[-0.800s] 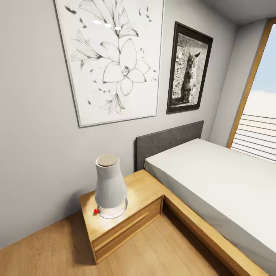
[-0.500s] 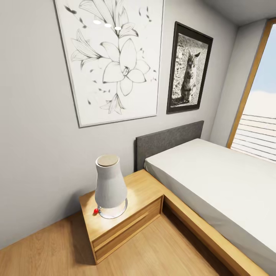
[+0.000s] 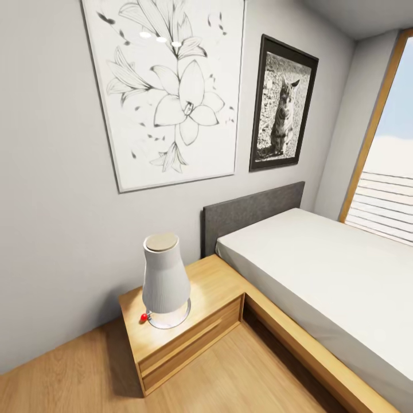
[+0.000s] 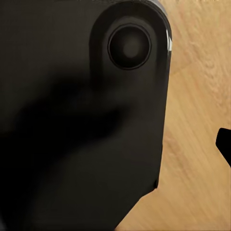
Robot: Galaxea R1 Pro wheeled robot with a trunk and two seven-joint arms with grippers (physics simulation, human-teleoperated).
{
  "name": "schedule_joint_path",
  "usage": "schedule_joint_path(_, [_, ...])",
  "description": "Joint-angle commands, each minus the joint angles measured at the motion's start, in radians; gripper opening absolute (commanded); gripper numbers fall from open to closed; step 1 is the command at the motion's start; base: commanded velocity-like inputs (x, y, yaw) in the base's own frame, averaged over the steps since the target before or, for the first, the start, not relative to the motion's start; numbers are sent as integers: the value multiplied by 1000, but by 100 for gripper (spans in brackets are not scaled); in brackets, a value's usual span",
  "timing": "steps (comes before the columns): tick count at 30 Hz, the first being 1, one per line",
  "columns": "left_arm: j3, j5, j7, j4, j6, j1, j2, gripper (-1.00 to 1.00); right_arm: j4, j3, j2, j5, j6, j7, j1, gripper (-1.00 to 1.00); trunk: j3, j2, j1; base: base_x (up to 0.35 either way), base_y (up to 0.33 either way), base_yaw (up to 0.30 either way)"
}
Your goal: In the bedroom, organize the workspace by keeping the computer under the desk, ensuring the monitor is on the desk, placing the keyboard on the desk next to the monitor, placing the mouse on the desk next to the keyboard, moving the folder from the swivel chair onto the desk next to the mouse, stacking the notebook on top of the folder with the pen on top of the notebook, and positioning the swivel chair next to the desk.
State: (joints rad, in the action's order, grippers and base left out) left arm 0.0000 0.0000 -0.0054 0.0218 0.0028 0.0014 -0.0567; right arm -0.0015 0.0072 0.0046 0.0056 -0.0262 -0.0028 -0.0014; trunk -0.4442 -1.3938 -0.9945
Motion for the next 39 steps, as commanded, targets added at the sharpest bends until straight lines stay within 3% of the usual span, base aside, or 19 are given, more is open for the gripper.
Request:
schedule_joint_path(1, [0,0,-1,1,0,0,0,100,0,1,0,1,-3,0,0,100,2,7,4,0,0,0])
schedule_joint_path(20, [1,1,0,1,0,0,0,100,-1,-2,-2,0,-9,-1,0,100,62,140,77,0,0,0])
schedule_joint_path(30, [0,1,0,3,0,0,0,100,-6,-5,1,-3,-97,0,0,100,93,210,115,0,0,0])
schedule_joint_path(39, [0,2,-1,24,-1,0,1,100,-6,-6,1,-4,-125,-1,0,100,121,273,150,0,0,0])
